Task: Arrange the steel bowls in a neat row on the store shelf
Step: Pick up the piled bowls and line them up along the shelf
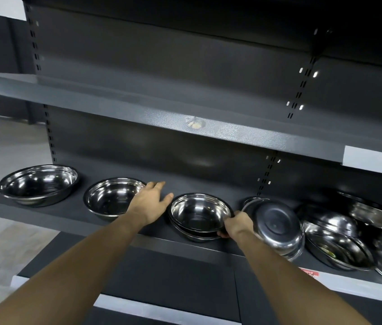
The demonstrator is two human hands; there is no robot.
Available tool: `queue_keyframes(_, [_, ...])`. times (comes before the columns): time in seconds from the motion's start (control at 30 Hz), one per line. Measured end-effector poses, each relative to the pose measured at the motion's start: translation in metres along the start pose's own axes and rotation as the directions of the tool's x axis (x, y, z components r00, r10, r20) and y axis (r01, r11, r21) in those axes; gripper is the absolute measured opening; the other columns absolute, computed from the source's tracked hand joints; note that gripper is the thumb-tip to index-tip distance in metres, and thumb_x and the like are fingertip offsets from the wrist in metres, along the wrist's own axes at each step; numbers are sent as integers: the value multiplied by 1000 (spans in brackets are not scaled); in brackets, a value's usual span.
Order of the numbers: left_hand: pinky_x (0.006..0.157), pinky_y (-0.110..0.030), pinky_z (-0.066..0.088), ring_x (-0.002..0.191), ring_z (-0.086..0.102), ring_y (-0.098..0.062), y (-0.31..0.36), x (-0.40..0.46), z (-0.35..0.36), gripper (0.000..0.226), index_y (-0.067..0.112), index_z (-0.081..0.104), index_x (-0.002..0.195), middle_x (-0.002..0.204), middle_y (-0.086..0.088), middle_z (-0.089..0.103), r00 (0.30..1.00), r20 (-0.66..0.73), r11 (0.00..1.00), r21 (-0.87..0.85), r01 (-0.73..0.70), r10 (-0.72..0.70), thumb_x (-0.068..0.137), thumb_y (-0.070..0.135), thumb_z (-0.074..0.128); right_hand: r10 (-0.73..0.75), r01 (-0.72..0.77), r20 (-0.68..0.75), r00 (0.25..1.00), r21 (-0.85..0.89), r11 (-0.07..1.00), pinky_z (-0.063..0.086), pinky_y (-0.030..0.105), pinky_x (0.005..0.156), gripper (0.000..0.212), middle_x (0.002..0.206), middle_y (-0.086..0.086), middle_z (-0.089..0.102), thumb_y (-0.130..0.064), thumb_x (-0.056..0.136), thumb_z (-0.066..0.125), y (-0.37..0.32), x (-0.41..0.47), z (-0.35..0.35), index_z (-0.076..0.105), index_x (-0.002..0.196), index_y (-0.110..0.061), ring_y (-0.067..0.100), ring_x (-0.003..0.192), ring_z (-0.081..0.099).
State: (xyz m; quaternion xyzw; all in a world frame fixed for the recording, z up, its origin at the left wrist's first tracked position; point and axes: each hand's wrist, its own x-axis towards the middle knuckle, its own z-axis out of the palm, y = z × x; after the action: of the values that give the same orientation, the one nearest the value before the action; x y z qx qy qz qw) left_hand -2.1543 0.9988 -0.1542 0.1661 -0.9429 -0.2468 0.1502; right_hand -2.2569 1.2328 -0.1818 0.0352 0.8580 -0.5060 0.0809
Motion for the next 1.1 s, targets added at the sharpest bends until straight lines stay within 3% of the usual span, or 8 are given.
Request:
queue_keyframes(0.13, [114,-37,28,140,34,-26,4,-1,1,64,20,32,150,151,-7,37,1000,16,1000,-3,-10,10,96,52,42,-4,8,31,1000,-131,991,49,25,34,14,92,21,69,-16,93,55,-2,-5,-4,57,89,-3,28,44,67])
queue_keyframes(0.27, [113,-37,30,139,35,-26,9,-3,3,64,20,33,150,150,-6,38,999,24,1000,-8,-29,30,96,53,42,-33,37,25,999,-155,987,45,22,33,12,87,21,70,-15,92,54,1,-8,-8,58,87,-4,20,33,61])
queue_keyframes(0.4, [113,-38,30,138,35,-27,18,-5,7,64,19,32,151,150,-7,38,998,52,999,6,-48,48,97,52,41,-42,43,13,999,-127,991,55,29,42,18,84,15,71,-24,93,57,8,-10,-14,58,95,-7,22,46,67])
queue_keyframes(0.5, [113,-40,32,137,37,-29,31,-4,13,64,18,32,150,151,-8,37,994,78,997,-6,-78,78,96,51,43,-118,106,-81,990,-144,984,61,45,73,16,87,9,74,-29,91,58,15,-14,-24,59,98,-14,30,75,74])
queue_keyframes(0.6, [112,-41,34,137,38,-28,50,-4,23,64,20,34,149,151,-6,37,987,116,994,-36,-104,107,95,53,43,-245,213,-202,948,-169,962,53,36,95,27,110,6,73,-27,91,61,21,-20,-43,66,114,-14,26,103,69])
queue_keyframes(0.73, [108,-40,37,134,43,-27,81,-7,45,65,24,36,148,149,-3,39,974,161,987,-52,-153,159,93,57,44,-268,204,-272,924,-243,948,43,28,102,41,126,7,67,-28,91,62,26,-26,-78,61,128,-11,24,120,61])
queue_keyframes(0.87, [109,-40,35,136,42,-29,112,-10,66,68,21,37,147,151,-5,38,954,219,979,-53,-197,204,92,59,46,-237,156,-314,919,-263,952,46,30,99,34,121,7,69,-29,92,61,39,-22,-114,62,122,-14,25,115,62])
queue_keyframes(1.1, [109,-41,38,136,41,-27,163,-5,99,70,22,35,149,151,-5,38,941,253,974,-74,-213,225,91,61,44,-179,111,-340,923,-211,971,43,28,99,47,128,8,65,-33,92,62,66,2,-162,55,132,-10,26,120,59])
